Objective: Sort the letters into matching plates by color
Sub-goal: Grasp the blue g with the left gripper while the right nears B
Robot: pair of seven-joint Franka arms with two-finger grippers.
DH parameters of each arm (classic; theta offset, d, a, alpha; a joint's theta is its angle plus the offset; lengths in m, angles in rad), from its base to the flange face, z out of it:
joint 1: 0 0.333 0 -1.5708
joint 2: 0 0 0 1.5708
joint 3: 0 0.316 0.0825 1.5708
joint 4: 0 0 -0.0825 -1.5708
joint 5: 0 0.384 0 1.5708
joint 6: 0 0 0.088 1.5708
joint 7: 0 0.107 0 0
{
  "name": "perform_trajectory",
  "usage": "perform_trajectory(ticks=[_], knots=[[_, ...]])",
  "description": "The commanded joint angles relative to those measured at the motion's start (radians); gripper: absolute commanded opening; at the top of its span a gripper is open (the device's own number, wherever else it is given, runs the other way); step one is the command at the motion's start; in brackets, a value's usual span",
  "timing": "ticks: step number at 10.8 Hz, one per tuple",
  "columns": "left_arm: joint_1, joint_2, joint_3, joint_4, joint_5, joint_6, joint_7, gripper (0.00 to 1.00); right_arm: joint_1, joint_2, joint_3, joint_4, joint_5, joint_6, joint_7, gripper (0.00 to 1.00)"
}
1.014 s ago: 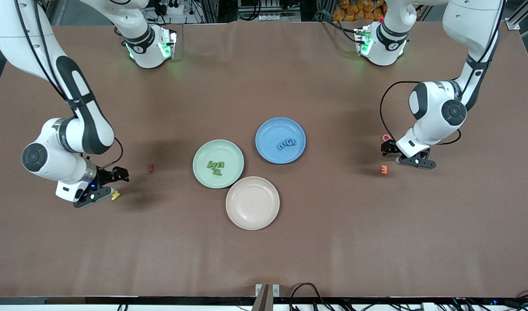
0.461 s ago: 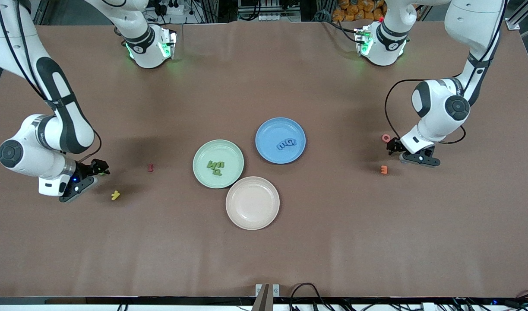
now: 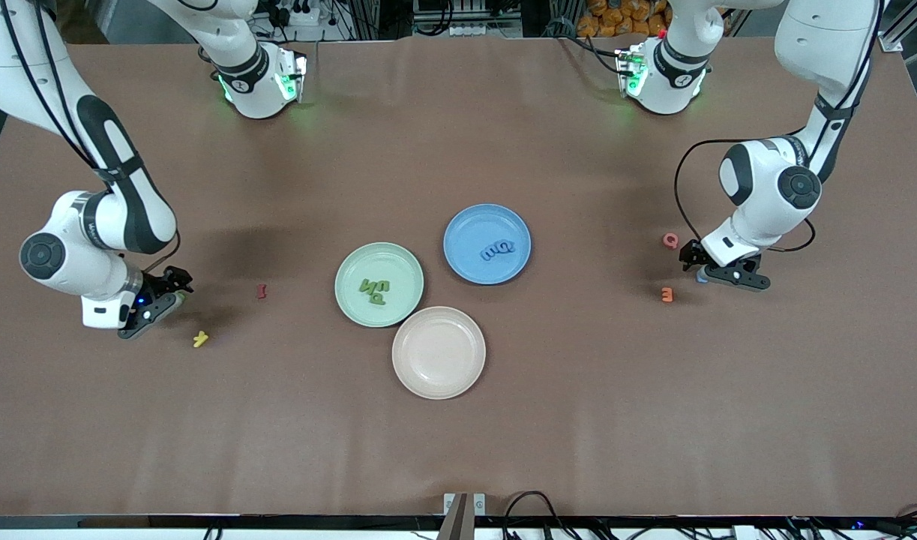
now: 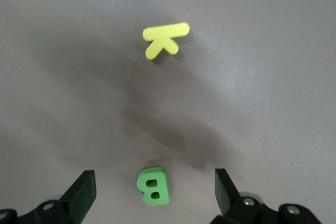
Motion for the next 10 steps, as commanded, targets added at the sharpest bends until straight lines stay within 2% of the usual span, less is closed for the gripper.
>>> perform_trajectory(ticks=[1,3,4,8,9,10], knots=[[0.002,0.011,0.005,-0.004,0.003,0.024,0.022,0.9,-0.032,-0.059,0.018,-0.088,-0.05,0.059,-0.018,1.0],[0.003,0.011,0.005,-0.002,0.003,0.024,0.022,0.79,-0.032,-0.068,0.018,-0.112,-0.056,0.106,-0.018,1.0],[0.01,0.014,0.005,-0.001,0.003,0.024,0.022,0.67,-0.034,-0.068,0.018,-0.115,-0.056,0.109,-0.018,1.0],[0.014,0.022,0.005,0.004,0.003,0.026,0.037,0.58,-0.072,-0.068,0.023,-0.148,-0.073,0.18,-0.018,1.0],[0.014,0.023,0.006,0.004,0.003,0.026,0.039,0.49,-0.08,-0.068,0.027,-0.148,-0.088,0.18,-0.018,1.0],[0.014,0.023,0.005,0.004,0.003,0.026,0.04,0.33,-0.081,-0.065,0.029,-0.148,-0.097,0.182,-0.02,1.0]])
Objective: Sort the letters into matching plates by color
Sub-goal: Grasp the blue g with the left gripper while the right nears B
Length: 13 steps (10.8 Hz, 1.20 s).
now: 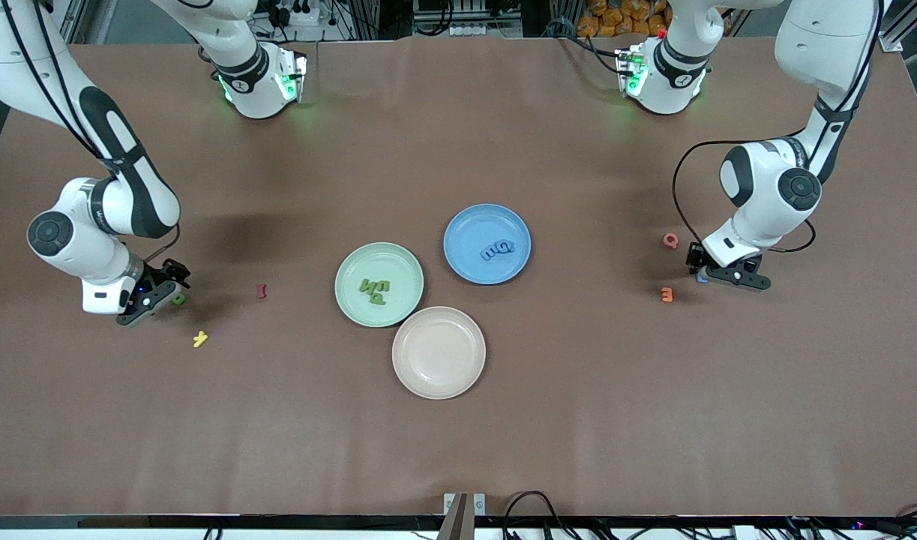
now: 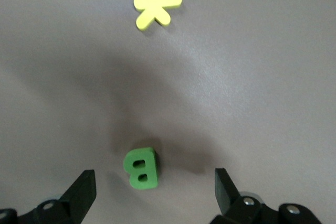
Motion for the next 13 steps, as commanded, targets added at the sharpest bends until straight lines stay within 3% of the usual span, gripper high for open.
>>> perform_trajectory(ticks=[1,2,3,13], knots=[[0.004,0.008,0.003,0.005,0.003,0.015,0.035,0.16,-0.039,-0.032,0.026,-0.039,-0.049,0.032,-0.012,1.0],[0.005,0.01,0.003,0.008,0.003,0.015,0.048,0.03,-0.039,-0.028,0.026,-0.046,-0.051,0.044,-0.012,1.0],[0.005,0.01,0.003,0.008,0.003,0.015,0.048,0.0,-0.039,-0.026,0.026,-0.046,-0.053,0.049,-0.012,1.0],[-0.015,-0.003,0.0,0.07,-0.007,-0.005,0.026,0.0,-0.037,-0.011,0.026,-0.066,-0.079,0.107,-0.012,1.0]])
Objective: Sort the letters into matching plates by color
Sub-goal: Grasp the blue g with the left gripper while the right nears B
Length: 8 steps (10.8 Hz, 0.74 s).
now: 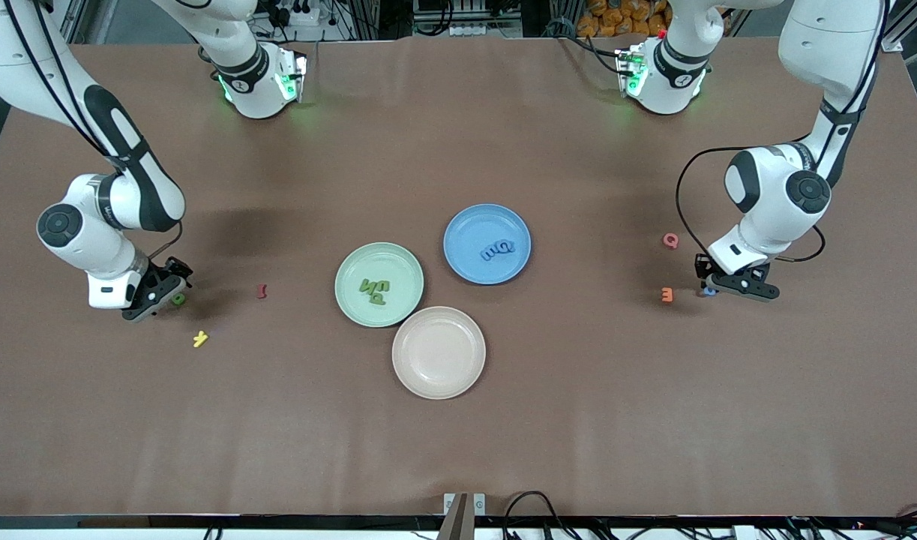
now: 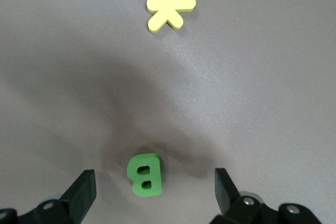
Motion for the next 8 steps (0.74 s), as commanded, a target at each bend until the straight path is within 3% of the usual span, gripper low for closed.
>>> perform_trajectory(ticks=[1,8], knots=[[-0.021,-0.004,0.0,0.009,-0.007,-0.009,-0.028,0.0,-0.027,-0.011,0.015,-0.02,-0.046,0.02,-0.007,1.0],[-0.052,-0.008,-0.006,0.032,-0.007,-0.055,-0.09,0.0,-0.033,-0.002,0.015,-0.02,-0.059,0.042,-0.005,1.0]])
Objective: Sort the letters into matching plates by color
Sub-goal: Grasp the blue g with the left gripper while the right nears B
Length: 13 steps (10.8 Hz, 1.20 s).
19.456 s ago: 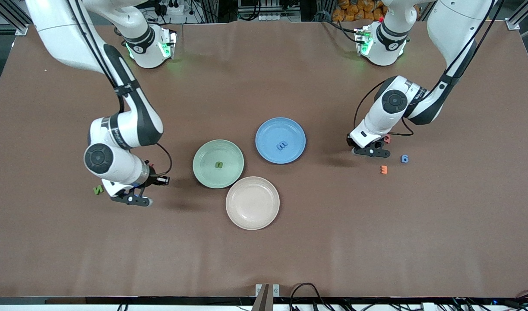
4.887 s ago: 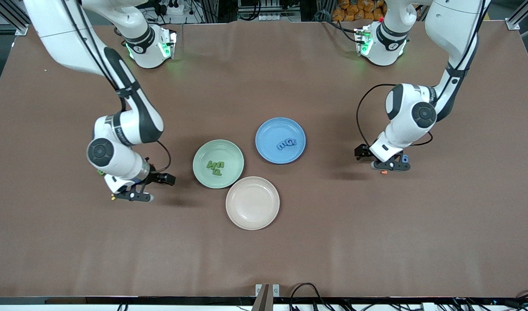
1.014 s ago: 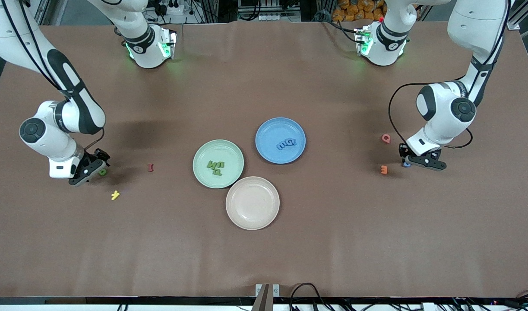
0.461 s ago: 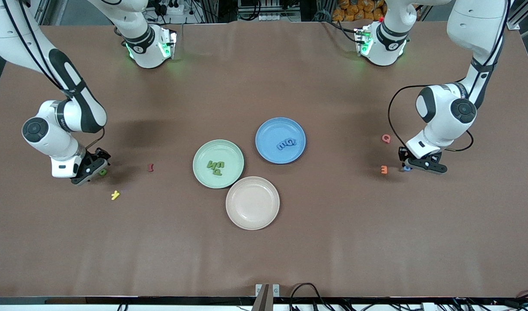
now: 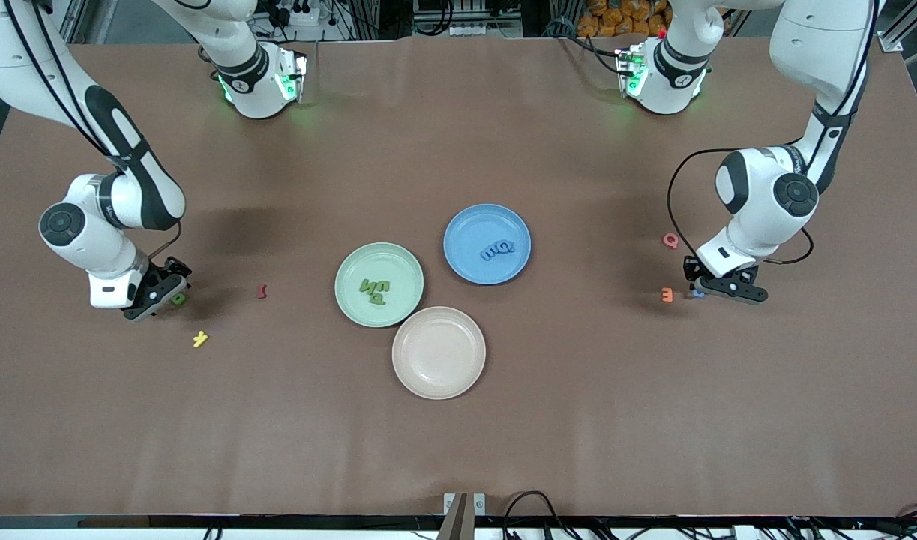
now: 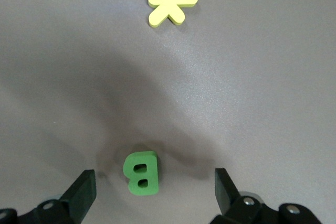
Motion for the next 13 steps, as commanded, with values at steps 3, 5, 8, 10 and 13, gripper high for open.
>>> perform_trajectory(ticks=[3,5,8,10,13], knots=[[-0.023,-0.013,0.003,0.05,-0.009,-0.091,-0.045,0.0,-0.024,-0.007,0.019,-0.002,-0.022,0.016,-0.002,1.0],[-0.037,-0.019,0.003,0.067,-0.007,-0.127,-0.066,0.0,-0.024,-0.008,0.026,0.015,-0.022,0.016,0.0,1.0],[-0.066,-0.022,0.004,0.113,-0.009,-0.206,-0.099,0.0,-0.024,-0.008,0.031,0.03,-0.022,0.016,-0.002,1.0],[-0.089,-0.021,0.004,0.123,-0.009,-0.218,-0.144,0.0,-0.025,-0.008,0.037,0.032,-0.021,0.013,0.0,1.0],[-0.123,-0.022,0.004,0.129,-0.007,-0.234,-0.212,0.0,-0.041,-0.01,0.037,0.027,-0.022,-0.007,0.0,1.0]])
